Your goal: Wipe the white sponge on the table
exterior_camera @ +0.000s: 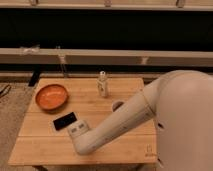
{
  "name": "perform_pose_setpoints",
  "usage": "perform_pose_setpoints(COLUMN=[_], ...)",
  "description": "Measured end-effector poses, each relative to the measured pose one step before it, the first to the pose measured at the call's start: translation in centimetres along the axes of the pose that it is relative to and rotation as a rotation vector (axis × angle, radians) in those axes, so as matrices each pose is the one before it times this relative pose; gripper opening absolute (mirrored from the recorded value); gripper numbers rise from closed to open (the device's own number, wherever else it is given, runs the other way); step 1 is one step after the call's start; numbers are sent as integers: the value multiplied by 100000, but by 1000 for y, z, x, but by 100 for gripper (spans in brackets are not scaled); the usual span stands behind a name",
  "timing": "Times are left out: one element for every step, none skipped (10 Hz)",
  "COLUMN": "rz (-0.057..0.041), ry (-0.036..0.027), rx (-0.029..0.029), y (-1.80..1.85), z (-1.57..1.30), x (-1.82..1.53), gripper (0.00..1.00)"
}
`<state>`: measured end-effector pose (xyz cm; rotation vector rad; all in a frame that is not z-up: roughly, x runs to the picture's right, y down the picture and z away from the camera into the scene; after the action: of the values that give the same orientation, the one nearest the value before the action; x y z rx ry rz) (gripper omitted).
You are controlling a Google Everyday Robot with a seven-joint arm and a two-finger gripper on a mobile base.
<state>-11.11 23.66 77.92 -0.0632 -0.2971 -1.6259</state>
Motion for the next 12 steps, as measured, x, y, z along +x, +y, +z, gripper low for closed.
perform_pose_setpoints(rz=[2694, 4111, 3272, 4218, 4017, 2545, 1862, 3118, 1059, -23, -485, -772], ry=[-41, 64, 265, 584, 935, 991, 853, 1536, 871, 693, 625, 702], rx=[-2697, -3321, -2096, -2402, -2222, -1321, -665, -905, -196, 82, 171, 799], y=[2055, 2541, 1579, 1651, 1338, 691, 355, 473, -262, -809, -1135, -1508], z=[152, 313, 252, 367, 525, 457, 387, 789, 593, 410, 406, 351], x=[75, 372, 500, 823, 1098, 961, 848, 1553, 857, 504, 362, 409], gripper=[0, 0, 0, 0, 0, 0, 0, 0, 0, 0, 0, 0])
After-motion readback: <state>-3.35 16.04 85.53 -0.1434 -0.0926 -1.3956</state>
